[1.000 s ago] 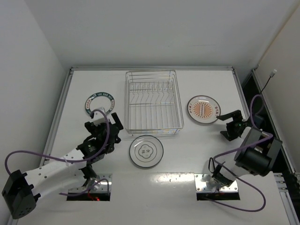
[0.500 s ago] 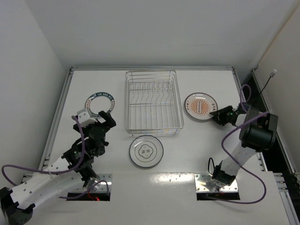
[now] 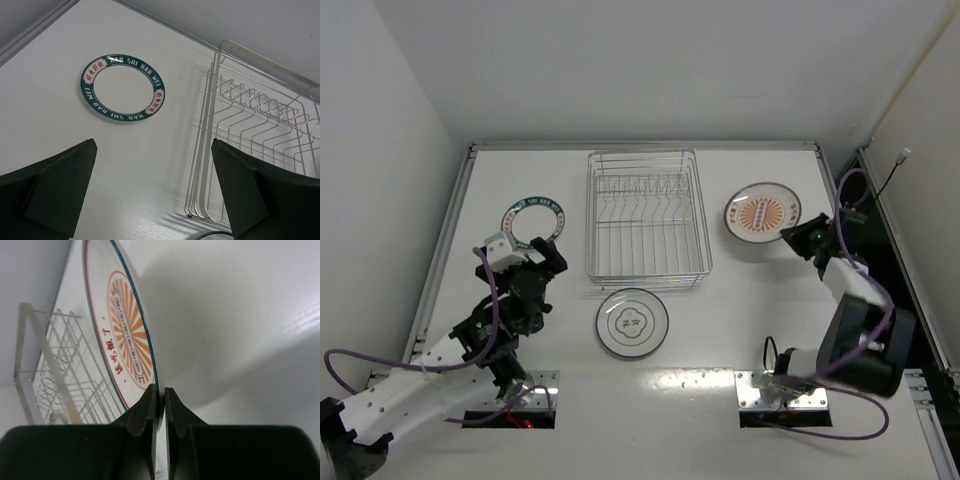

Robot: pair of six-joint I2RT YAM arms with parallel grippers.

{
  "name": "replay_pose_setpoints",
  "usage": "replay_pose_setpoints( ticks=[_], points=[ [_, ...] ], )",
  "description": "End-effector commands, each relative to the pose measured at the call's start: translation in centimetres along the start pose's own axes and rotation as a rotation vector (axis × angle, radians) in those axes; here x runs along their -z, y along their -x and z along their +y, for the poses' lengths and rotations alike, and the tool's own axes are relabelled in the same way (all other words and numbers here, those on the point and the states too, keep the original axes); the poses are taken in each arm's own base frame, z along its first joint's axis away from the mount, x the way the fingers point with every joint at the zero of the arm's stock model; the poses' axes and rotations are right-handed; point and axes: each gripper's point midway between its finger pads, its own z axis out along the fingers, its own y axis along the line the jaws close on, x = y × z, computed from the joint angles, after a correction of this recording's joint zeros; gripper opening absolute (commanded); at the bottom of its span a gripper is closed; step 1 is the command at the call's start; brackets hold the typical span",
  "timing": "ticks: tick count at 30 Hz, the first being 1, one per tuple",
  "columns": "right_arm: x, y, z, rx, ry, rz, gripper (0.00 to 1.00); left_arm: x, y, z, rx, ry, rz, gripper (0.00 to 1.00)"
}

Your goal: Load the plates into the dish rack

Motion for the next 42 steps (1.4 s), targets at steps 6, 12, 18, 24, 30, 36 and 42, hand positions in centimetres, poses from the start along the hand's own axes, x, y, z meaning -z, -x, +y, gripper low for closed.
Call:
replay_pose_setpoints(
  ticks=[6, 12, 18, 24, 30, 36, 42],
  points=[
    [8.2, 7.0, 17.8, 0.432, 0.063, -0.484, 0.0, 0.6, 2.9, -1.1, 0.013, -0.005, -0.022, 0.99],
    [4.7, 3.9, 21.2, 0.529, -0.042, -0.501, 0.0, 0.8, 3.0, -0.6, -0.008, 0.009, -0.032, 0.99],
    [2.0, 1.1, 22.9, 0.598, -0.107, -0.487, 0.0, 1.2, 3.5, -0.2, -0.002, 0.022, -0.054, 0.99],
    [-0.5, -1.5, 22.2, 0.687, -0.164, -0.462, 0.0, 1.4, 3.7, -0.1, -0.002, 0.019, -0.058, 0.99],
    [0.0, -3.1, 23.5, 0.767, -0.214, -0.504, 0.0, 1.9, 3.8, -0.1, 0.013, 0.009, -0.062, 0.99],
    [0.1, -5.9, 25.7, 0.915, -0.27, -0.547, 0.0, 2.0, 3.3, 0.0, 0.015, 0.011, -0.059, 0.99],
    [-1.1, -9.1, 27.0, 0.963, -0.246, -0.478, 0.0, 2.2, 3.3, 0.2, 0.015, 0.017, -0.065, 0.99]
  ],
)
